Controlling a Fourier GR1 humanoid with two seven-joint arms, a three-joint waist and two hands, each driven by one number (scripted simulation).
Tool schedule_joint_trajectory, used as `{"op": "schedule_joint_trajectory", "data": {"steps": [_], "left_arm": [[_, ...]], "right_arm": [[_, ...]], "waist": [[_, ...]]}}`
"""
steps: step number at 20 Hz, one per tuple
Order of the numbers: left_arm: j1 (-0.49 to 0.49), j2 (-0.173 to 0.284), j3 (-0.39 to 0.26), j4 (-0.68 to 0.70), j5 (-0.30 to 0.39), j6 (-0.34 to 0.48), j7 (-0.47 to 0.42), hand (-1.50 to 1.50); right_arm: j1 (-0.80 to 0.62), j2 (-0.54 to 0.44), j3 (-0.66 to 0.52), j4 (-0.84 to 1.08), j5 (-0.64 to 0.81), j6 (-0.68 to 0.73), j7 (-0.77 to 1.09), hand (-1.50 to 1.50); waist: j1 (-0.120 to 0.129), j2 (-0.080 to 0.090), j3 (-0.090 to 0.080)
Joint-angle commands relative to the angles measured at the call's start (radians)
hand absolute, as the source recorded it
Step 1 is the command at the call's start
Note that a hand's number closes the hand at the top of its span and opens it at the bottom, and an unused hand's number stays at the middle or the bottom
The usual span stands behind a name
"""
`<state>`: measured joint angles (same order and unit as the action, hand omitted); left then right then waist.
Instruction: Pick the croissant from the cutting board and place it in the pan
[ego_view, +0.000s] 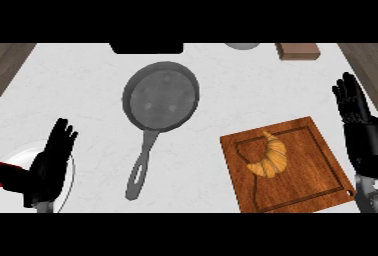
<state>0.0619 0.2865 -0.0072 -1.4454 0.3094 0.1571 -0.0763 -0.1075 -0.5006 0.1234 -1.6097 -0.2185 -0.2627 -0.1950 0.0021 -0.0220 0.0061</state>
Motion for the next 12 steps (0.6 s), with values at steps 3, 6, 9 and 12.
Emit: {"op": "schedule_joint_trajectory", "data": {"steps": [3,6,9,12], "left_arm": [[-0.092,0.025,-0.011,-0.11,-0.039,0.043,0.125,0.0],[-0.214,0.062,-0.012,-0.106,-0.063,0.053,0.191,0.0],[-0.195,0.046,-0.036,-0.128,-0.042,0.044,0.244,0.0],[-0.165,0.062,-0.005,-0.148,-0.02,0.036,0.26,0.0]], "right_arm": [[-0.104,0.015,-0.1,0.033,-0.134,0.137,-0.017,1.5],[-0.124,0.014,-0.135,-0.036,-0.253,0.207,0.029,1.5],[0.086,-0.072,-0.108,-0.017,0.073,-0.036,0.018,1.5],[0.337,-0.088,-0.065,-0.166,0.145,-0.029,-0.053,-1.5]], "waist": [[0.003,0.022,-0.005],[-0.013,0.022,-0.005],[-0.043,0.016,-0.005],[-0.049,0.012,-0.006]]}}
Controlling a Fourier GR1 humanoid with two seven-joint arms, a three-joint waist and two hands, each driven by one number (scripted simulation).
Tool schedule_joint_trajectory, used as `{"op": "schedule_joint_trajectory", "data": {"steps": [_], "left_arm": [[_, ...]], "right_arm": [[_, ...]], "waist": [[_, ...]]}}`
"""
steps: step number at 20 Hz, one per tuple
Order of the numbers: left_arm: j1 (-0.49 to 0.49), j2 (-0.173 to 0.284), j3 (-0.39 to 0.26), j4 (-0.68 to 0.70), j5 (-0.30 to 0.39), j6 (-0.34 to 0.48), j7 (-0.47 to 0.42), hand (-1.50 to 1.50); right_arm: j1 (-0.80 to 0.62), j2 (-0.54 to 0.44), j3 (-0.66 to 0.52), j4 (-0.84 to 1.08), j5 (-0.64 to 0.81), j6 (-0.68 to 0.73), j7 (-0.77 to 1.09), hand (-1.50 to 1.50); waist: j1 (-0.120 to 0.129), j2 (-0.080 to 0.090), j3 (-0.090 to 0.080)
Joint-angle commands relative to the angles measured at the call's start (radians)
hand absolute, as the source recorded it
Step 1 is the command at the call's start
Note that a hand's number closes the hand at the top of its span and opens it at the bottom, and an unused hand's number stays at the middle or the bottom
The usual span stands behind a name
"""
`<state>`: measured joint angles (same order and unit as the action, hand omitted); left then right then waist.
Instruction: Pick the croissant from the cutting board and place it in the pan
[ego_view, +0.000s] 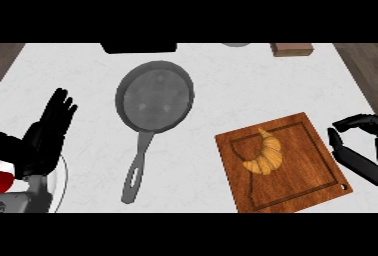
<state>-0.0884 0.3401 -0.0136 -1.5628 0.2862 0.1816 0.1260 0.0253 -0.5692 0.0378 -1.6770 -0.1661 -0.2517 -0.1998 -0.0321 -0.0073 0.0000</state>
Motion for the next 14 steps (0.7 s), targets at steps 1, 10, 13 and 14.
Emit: {"op": "schedule_joint_trajectory", "data": {"steps": [1,10,13,14], "left_arm": [[-0.026,-0.026,-0.025,-0.024,-0.025,0.04,0.045,0.0],[-0.056,-0.045,-0.01,0.029,-0.027,-0.007,0.01,0.0],[-0.12,-0.019,-0.003,0.04,-0.036,-0.008,0.068,0.0],[-0.079,-0.053,-0.054,0.012,-0.075,0.016,0.048,0.0]], "right_arm": [[0.249,-0.051,-0.009,-0.159,0.093,-0.044,-0.026,-1.5],[0.32,-0.235,-0.105,-0.363,0.213,0.055,0.154,-1.5],[0.194,-0.301,-0.067,-0.334,0.251,0.12,0.319,-1.5],[0.158,-0.352,-0.071,-0.331,0.244,0.166,0.354,-1.5]], "waist": [[-0.019,-0.003,-0.001],[0.018,0.006,-0.002],[0.033,0.01,-0.002],[0.041,0.01,-0.002]]}}
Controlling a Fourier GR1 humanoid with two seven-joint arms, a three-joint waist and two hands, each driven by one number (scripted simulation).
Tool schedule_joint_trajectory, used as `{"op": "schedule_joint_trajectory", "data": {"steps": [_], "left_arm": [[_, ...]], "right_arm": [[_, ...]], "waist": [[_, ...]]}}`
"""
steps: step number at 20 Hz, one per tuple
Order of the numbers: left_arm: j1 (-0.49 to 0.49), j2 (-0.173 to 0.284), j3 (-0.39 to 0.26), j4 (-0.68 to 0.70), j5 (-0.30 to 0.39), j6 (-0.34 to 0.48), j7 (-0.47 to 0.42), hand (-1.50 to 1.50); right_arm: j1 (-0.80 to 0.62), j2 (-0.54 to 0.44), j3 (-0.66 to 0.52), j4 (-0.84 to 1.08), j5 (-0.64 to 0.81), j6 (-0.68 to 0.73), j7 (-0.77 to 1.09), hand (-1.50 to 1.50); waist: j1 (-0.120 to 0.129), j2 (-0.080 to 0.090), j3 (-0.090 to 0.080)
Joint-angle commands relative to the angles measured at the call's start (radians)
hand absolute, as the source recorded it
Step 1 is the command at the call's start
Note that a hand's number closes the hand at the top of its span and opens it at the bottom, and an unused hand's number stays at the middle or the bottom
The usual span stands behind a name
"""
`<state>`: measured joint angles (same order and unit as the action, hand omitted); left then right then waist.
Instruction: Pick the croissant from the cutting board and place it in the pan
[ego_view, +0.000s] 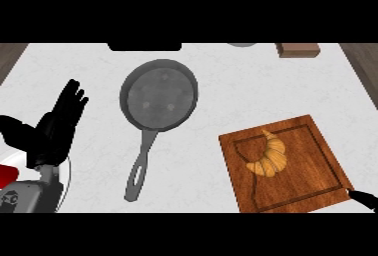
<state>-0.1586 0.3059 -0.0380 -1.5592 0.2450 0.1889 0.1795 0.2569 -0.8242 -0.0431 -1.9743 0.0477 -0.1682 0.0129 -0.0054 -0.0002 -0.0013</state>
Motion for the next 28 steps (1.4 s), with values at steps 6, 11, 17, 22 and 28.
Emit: {"op": "schedule_joint_trajectory", "data": {"steps": [6,11,17,22,28], "left_arm": [[0.0,-0.03,-0.012,-0.011,-0.02,0.005,0.0,0.0],[-0.066,-0.013,-0.014,0.004,-0.018,-0.013,0.055,0.0],[-0.001,-0.019,0.02,0.015,-0.001,-0.039,-0.001,0.0],[-0.041,-0.03,0.02,-0.008,-0.035,-0.012,0.059,0.0],[0.009,-0.031,0.033,-0.043,-0.032,-0.039,0.051,0.0]], "right_arm": [[-0.232,-0.149,0.158,-0.026,0.149,0.202,0.385,-1.5],[-0.398,-0.161,0.288,0.092,0.123,0.402,0.483,-1.5],[-0.459,-0.074,0.454,0.075,0.139,0.561,0.649,-1.5],[-0.512,0.048,0.524,0.039,0.25,0.612,0.762,-1.5],[-0.551,0.1,0.563,-0.034,0.341,0.711,0.938,-1.5]], "waist": [[0.026,0.003,0.0],[0.044,0.009,0.0],[0.026,0.003,0.0],[0.015,0.0,0.001],[0.013,-0.001,0.001]]}}
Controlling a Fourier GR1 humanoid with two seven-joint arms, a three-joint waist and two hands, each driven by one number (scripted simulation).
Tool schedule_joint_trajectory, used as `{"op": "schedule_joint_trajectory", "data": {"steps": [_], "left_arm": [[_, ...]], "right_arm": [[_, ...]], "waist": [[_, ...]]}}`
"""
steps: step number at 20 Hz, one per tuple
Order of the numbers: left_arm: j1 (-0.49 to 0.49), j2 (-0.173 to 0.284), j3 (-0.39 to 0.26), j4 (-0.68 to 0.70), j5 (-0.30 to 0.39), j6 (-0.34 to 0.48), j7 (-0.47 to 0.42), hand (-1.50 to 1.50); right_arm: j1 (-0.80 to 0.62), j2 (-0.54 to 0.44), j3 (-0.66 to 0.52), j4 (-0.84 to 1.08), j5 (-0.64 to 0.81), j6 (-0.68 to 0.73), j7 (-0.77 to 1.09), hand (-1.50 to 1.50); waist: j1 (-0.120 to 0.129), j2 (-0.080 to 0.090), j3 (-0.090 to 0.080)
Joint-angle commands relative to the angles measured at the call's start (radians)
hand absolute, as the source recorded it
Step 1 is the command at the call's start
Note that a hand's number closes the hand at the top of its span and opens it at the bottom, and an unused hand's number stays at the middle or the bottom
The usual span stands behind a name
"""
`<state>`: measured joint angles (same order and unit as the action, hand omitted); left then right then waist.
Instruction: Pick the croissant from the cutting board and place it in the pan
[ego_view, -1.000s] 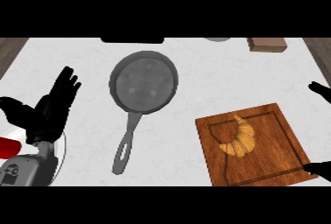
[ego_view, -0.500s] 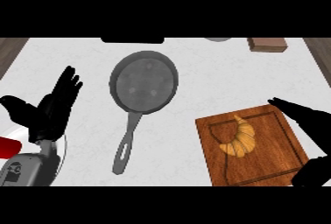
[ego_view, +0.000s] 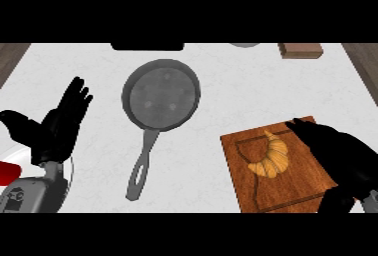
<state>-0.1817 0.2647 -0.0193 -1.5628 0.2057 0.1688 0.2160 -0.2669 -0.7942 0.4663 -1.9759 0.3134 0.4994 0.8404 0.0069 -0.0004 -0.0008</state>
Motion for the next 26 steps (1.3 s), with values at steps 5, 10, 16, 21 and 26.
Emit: {"op": "schedule_joint_trajectory", "data": {"steps": [5,10,16,21,26], "left_arm": [[0.014,0.029,0.058,-0.116,0.013,-0.021,0.084,0.0],[0.014,-0.047,0.011,-0.012,-0.052,0.002,-0.001,0.0],[-0.007,-0.055,0.018,0.0,-0.061,-0.009,0.005,0.0],[0.072,-0.065,0.04,-0.013,-0.063,-0.049,-0.053,0.0],[0.035,-0.029,0.096,-0.024,-0.025,-0.099,-0.003,0.0]], "right_arm": [[-0.017,0.12,-0.015,0.004,0.125,0.067,0.038,-1.5],[-0.109,0.288,0.059,0.103,0.175,0.124,0.147,-1.5],[-0.138,0.352,0.032,0.18,0.234,0.162,0.176,-1.5],[-0.056,0.352,-0.021,0.208,0.325,0.121,0.021,-1.5],[-0.062,0.382,-0.037,0.349,0.412,0.112,-0.096,-1.5]], "waist": [[-0.005,-0.001,0.001],[-0.002,0.001,0.0],[-0.002,0.0,0.0],[-0.006,0.0,0.001],[-0.005,0.0,0.001]]}}
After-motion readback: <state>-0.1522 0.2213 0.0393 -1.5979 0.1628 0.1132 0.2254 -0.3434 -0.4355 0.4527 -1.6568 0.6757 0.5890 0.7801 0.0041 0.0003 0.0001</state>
